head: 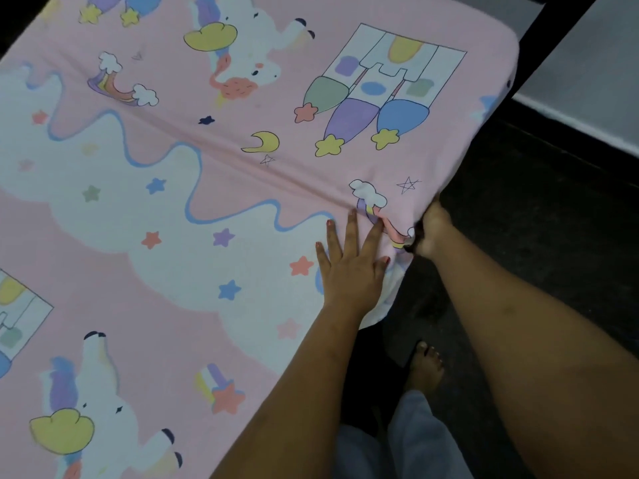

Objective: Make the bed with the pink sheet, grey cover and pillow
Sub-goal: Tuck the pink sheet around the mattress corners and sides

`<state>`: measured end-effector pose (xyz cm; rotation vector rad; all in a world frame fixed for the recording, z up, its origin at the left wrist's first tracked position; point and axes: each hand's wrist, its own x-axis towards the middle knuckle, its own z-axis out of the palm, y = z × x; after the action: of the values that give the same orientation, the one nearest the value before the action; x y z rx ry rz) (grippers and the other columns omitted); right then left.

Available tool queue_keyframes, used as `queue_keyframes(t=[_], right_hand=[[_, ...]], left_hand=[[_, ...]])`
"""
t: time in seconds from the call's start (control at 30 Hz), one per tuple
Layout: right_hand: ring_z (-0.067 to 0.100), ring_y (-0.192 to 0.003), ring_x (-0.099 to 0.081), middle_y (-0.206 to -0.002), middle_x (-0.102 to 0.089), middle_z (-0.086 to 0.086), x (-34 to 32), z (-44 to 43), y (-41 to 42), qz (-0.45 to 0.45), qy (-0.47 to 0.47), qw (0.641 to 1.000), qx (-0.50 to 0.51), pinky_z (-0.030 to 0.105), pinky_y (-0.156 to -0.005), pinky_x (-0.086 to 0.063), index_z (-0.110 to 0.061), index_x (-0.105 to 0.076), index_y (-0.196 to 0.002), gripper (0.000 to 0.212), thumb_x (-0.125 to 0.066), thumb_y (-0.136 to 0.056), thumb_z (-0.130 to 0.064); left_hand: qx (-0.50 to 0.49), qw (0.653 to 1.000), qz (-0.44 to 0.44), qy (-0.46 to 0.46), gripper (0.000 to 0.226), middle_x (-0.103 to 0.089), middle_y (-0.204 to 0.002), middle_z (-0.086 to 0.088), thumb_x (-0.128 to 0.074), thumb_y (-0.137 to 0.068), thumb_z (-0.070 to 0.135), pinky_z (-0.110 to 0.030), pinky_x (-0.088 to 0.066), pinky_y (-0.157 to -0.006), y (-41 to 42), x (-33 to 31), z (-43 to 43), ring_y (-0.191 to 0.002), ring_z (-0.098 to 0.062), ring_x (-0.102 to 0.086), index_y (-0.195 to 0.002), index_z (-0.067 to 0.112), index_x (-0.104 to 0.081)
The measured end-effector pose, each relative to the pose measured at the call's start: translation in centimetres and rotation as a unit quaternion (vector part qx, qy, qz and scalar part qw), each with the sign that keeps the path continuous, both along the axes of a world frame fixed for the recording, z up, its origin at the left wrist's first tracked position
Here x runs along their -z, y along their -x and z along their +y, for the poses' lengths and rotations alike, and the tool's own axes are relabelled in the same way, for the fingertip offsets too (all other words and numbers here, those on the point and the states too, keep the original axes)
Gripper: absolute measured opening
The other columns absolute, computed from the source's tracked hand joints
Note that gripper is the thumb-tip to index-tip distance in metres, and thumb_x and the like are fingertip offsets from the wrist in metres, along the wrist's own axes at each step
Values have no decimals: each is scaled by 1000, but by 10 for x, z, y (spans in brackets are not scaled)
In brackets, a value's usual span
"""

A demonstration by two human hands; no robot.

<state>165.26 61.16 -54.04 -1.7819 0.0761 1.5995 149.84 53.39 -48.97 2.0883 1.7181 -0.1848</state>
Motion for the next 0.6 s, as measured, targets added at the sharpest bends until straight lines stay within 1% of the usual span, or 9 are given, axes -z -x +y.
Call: queue_keyframes(t=[0.07, 0.13, 0.23, 0.3, 0.37, 0.43, 0.47, 0.53, 0.6], right_hand=[[27, -99, -65, -113, -68, 7, -6, 10, -1, -6, -9, 999, 35, 41, -81, -55, -15, -62, -120, 37, -40, -98, -34], [22, -93, -64, -108, -67, 5, -7, 18, -4, -31, -45, 996, 73, 35, -74, -56, -10, -56, -120, 29, -37, -99, -20], [19, -91, -56, -105, -55, 7, -4, 19, -11, -131, -65, 981, 129, 33, -81, -50, -7, -49, -113, 22, -35, -97, -10], [15, -79, -50, -94, -49, 4, -1, 21, -23, -154, -54, 970, 177, 26, -67, -45, -12, -44, -97, 13, -31, -97, -9], [13, -64, -41, -84, -45, 2, 0, 27, -40, -141, -49, 967, 209, 21, -51, -37, -15, -41, -102, 14, -28, -99, -13], [11, -57, -39, -80, -47, 3, -5, 34, -56, -151, -42, 974, 163, 21, -45, -35, -15, -45, -111, 18, -30, -102, -19], [13, -61, -45, -85, -51, 5, -5, 36, -63, -140, -44, 980, 134, 22, -48, -39, -15, -47, -116, 23, -34, -102, -27], [22, -88, -57, -107, -56, 7, -3, 36, -68, -73, -25, 995, 59, 34, -68, -51, -19, -46, -129, 49, -38, -96, -53], [28, -108, -55, -122, -57, 2, 1, 34, -63, 10, 10, 999, -31, 52, -88, -48, -27, -48, -132, 77, -39, -76, -80]], left_hand=[[-11, 999, 12, -48, 62, -19, -157, -8, -10, -94, 58, -61, -24, -106, -5, 5, 3, -141, -43, -19, -147, 32, -29], [-19, 998, 19, -60, 63, -28, -154, -8, -15, -93, 59, -62, -31, -101, -10, 10, 6, -138, -43, -28, -145, 29, -35], [-15, 999, 16, -46, 67, -13, -159, -6, -10, -90, 59, -60, -18, -109, -20, 7, 12, -144, -39, -12, -150, 32, -20], [-17, 999, 4, -47, 68, -4, -160, -5, -4, -89, 59, -57, -8, -112, -30, 6, 17, -146, -36, -2, -151, 33, -12], [-20, 998, -5, -57, 65, -3, -160, -5, -7, -90, 57, -57, -3, -112, -41, 5, 24, -146, -33, 1, -151, 34, -10], [-17, 998, -5, -57, 59, 3, -160, -2, -14, -95, 55, -55, 2, -113, -51, 8, 29, -146, -30, 7, -150, 36, -5], [-17, 998, -5, -56, 57, 5, -160, -1, -20, -98, 53, -55, 3, -113, -55, 9, 32, -146, -30, 9, -150, 37, -4], [-23, 998, -2, -58, 57, 6, -160, -1, -29, -100, 48, -56, 4, -113, -63, 10, 35, -146, -30, 10, -150, 38, -4], [-28, 998, 3, -60, 56, 7, -160, 0, -30, -100, 45, -56, 3, -112, -69, 9, 37, -146, -30, 11, -150, 39, -5]])
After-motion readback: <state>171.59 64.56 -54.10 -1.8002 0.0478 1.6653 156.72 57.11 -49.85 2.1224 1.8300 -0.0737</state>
